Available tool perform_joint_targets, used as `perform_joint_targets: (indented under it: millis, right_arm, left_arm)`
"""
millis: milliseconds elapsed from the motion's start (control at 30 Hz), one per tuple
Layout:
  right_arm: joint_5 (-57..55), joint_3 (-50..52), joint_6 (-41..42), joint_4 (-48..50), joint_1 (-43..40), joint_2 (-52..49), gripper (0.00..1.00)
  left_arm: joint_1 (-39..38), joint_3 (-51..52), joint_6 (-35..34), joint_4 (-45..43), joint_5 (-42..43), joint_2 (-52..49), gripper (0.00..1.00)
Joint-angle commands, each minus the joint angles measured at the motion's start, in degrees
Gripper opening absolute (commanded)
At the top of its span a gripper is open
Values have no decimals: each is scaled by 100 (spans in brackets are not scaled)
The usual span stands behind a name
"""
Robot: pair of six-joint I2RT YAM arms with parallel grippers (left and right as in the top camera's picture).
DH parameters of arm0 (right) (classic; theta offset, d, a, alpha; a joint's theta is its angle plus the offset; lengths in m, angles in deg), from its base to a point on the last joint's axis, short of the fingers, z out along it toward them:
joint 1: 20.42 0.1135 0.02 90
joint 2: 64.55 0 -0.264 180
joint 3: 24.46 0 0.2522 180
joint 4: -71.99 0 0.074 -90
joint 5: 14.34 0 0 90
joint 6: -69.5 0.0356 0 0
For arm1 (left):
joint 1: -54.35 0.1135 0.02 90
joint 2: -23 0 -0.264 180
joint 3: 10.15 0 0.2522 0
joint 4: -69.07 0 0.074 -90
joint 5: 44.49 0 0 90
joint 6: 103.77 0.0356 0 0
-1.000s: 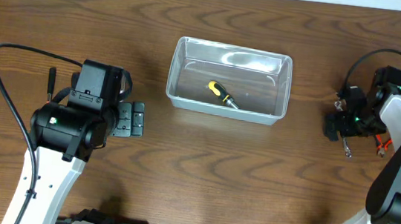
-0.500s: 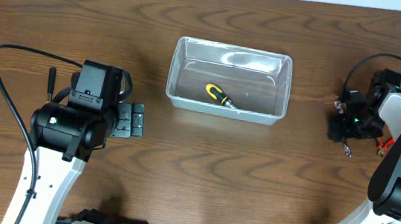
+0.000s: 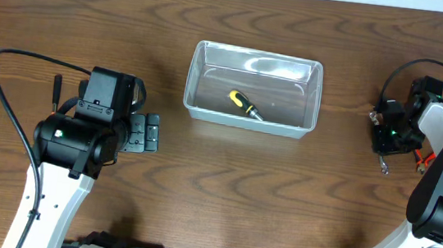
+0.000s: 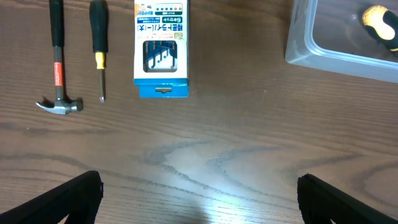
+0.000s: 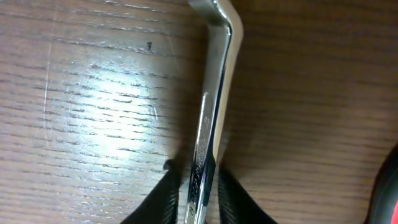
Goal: Pack container
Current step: 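Move the right gripper to the silver wrench and grasp it, then carry the wrench with the right gripper and release it into the container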
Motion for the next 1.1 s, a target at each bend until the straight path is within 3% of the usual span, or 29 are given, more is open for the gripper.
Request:
perform_joint_targets:
  millis: [0,167,367,500,833,1067]
  right_arm:
    - [101,127,63,-4,-35,-361,18]
    - [101,120,66,-2,-11,-358,1]
    - [111,-284,66,-352,133,-295,1]
    - [339,-1399,57,-1141,450,57,1]
    - [334,-4000,-402,-2483,2197,619,1]
    - [339,-4033,-1333,-2483,3692,505,1]
  left_arm:
    - [24,-63,-94,13,-92,-11,98]
    - [24,-63,-96,13,-92,-11,98]
    - [26,-63,-94,13,-92,2,98]
    - [205,-63,-96,-7,-258,74,98]
    - [2277,-205,15,-345,26,151,98]
    - [3174,-745,17,-719,170,151,98]
